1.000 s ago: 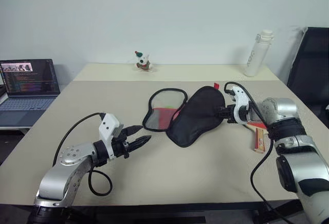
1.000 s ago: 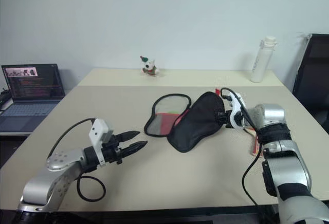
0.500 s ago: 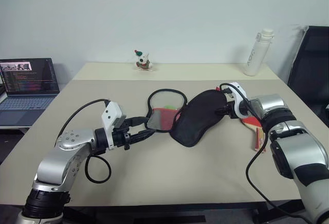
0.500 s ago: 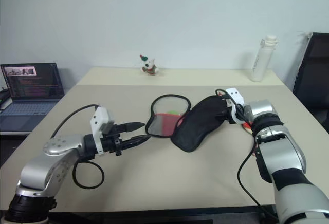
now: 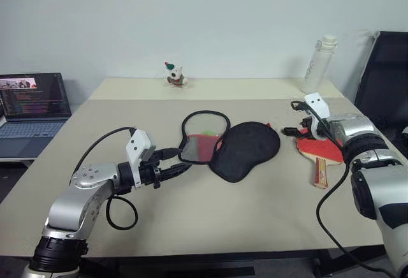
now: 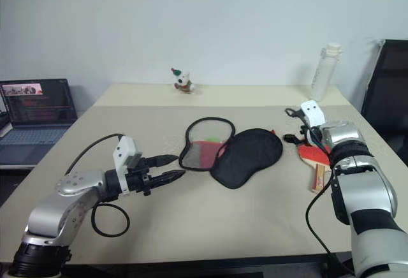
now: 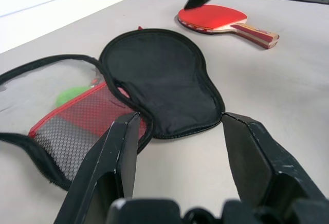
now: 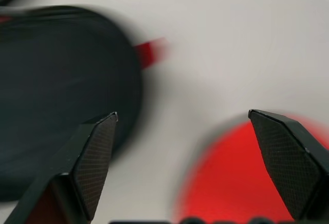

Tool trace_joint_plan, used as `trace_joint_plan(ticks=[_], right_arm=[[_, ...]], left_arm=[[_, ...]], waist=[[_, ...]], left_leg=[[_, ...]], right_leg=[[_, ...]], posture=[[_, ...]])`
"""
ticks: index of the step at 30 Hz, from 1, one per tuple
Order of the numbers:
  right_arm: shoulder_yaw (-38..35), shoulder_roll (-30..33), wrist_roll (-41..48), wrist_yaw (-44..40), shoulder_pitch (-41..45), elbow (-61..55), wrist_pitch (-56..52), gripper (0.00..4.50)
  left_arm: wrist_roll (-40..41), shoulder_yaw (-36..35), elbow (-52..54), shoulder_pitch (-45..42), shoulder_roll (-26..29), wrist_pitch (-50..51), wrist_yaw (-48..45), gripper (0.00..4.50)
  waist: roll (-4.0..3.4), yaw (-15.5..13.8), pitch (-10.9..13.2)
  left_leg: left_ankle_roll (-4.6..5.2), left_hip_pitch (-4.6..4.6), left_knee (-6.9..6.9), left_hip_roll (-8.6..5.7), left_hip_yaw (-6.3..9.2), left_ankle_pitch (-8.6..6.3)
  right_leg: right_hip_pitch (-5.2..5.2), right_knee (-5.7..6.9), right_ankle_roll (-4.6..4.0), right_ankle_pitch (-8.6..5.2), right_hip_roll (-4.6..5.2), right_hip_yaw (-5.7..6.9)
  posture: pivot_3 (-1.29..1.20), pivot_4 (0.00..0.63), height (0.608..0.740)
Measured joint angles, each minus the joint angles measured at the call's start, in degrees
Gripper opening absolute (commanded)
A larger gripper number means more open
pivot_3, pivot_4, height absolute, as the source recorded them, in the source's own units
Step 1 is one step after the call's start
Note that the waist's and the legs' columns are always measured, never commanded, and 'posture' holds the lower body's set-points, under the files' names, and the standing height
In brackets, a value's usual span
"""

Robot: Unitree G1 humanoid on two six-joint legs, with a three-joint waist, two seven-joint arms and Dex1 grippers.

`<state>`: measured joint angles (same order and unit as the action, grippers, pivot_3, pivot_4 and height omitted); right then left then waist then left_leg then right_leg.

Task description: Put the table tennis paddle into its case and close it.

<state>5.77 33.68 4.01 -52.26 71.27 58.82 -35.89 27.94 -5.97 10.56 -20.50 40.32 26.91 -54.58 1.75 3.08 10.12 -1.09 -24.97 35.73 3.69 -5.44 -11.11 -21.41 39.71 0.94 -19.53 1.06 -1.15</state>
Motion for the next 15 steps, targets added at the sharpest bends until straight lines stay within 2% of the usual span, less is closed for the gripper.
trace_joint_plan(ticks=[3, 9, 13, 15], right_arm=[[-0.1, 0.9, 4.3, -5.0, -8.5, -19.0, -12.5, 4.48], [-3.4, 1.4, 12.9, -1.7, -27.1, -51.2, -33.2, 4.48], [-7.1, -1.8, 16.3, 4.3, -34.3, -66.0, -41.3, 4.48], [-7.6, -4.4, 16.5, 7.7, -36.2, -68.8, -42.3, 4.48]], left_arm=[[0.2, -0.2, -0.4, 0.5, 0.1, 0.0, -0.1, 2.72], [2.5, -3.7, -0.4, 3.2, 2.3, 1.5, -1.2, 2.72], [2.6, -4.8, -0.3, 4.1, 3.1, 1.8, -1.2, 2.72], [2.6, -4.8, -0.2, 4.1, 3.2, 1.8, -1.2, 2.72]], waist=[[0.0, -0.4, 0.0], [0.0, -1.3, 0.0], [0.02, -1.2, 0.0], [0.03, -1.1, 0.0]], left_leg=[[0.0, -0.02, 0.02, 0.0, 0.07, -0.01], [0.01, -0.04, 0.07, -0.02, 0.12, -0.01], [0.12, 0.0, 0.11, -0.02, 0.15, -0.08], [0.14, 0.03, 0.12, -0.03, 0.16, -0.09]], right_leg=[[0.02, 0.0, 0.01, 0.0, 0.01, 0.05], [0.04, 0.0, 0.01, -0.01, 0.04, 0.1], [0.06, 0.11, 0.02, -0.01, 0.04, 0.1], [0.06, 0.19, 0.01, -0.01, 0.03, 0.12]], posture=[[0.0, 0.15, 0.74], [0.0, 0.15, 0.74], [0.0, 0.15, 0.74], [0.0, 0.15, 0.74]])
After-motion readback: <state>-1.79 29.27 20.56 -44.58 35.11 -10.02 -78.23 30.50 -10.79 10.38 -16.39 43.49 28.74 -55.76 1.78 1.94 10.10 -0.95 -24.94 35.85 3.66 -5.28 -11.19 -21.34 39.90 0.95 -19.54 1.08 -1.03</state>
